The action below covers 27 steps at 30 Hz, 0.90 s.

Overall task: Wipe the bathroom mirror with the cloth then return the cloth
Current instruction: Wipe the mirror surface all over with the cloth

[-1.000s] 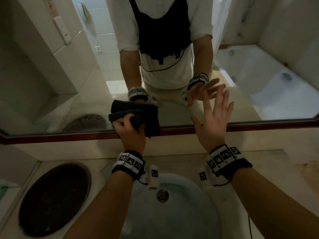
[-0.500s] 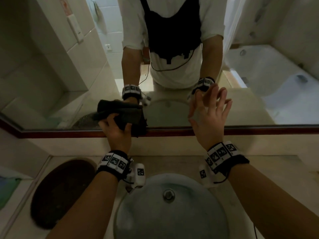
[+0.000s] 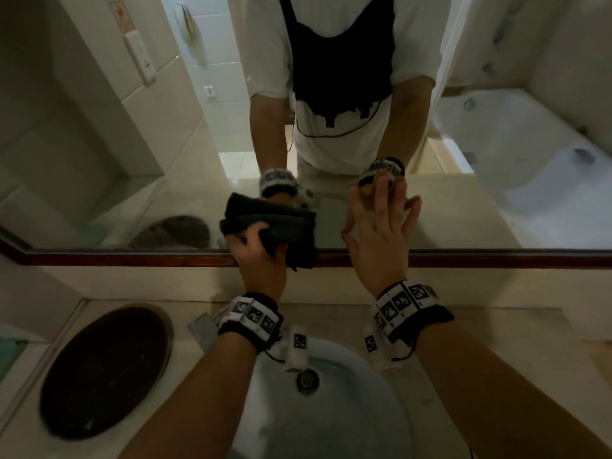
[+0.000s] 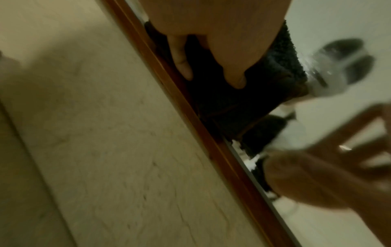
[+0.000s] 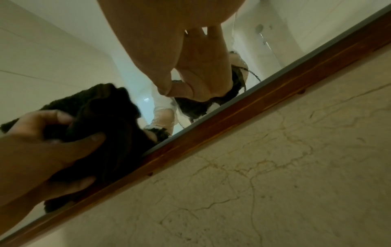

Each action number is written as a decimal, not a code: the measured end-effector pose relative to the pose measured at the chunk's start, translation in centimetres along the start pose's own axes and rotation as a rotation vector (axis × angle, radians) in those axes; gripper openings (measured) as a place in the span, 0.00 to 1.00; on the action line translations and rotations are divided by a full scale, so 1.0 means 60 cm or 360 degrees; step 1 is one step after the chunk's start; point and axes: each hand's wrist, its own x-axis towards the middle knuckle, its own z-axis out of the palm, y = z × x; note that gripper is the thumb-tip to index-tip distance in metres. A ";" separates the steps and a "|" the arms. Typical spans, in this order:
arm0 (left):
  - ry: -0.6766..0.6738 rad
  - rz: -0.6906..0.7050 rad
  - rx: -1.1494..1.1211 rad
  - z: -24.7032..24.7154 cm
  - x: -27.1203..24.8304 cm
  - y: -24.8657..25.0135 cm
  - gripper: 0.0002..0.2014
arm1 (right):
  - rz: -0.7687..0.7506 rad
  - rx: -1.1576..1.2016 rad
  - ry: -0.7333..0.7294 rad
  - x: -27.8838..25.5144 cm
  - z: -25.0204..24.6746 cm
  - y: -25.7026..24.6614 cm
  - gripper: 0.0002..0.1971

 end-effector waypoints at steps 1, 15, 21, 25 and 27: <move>0.0014 -0.0051 -0.0003 -0.014 0.009 -0.013 0.21 | -0.0001 -0.0006 -0.0015 0.000 -0.001 0.001 0.48; 0.0020 -0.0262 0.0131 -0.070 0.028 -0.045 0.21 | 0.0007 0.0026 -0.0071 0.000 -0.003 -0.003 0.45; -0.0123 -0.0016 0.0135 -0.007 -0.007 -0.002 0.21 | 0.0042 0.0023 -0.0010 0.000 -0.004 -0.008 0.42; -0.0132 -0.0022 0.0046 -0.010 -0.002 -0.005 0.17 | 0.0131 0.0015 -0.0017 0.000 -0.008 -0.027 0.40; -0.0183 0.0107 0.0089 -0.021 0.003 -0.018 0.17 | 0.0204 0.0044 -0.0006 -0.001 -0.009 -0.042 0.40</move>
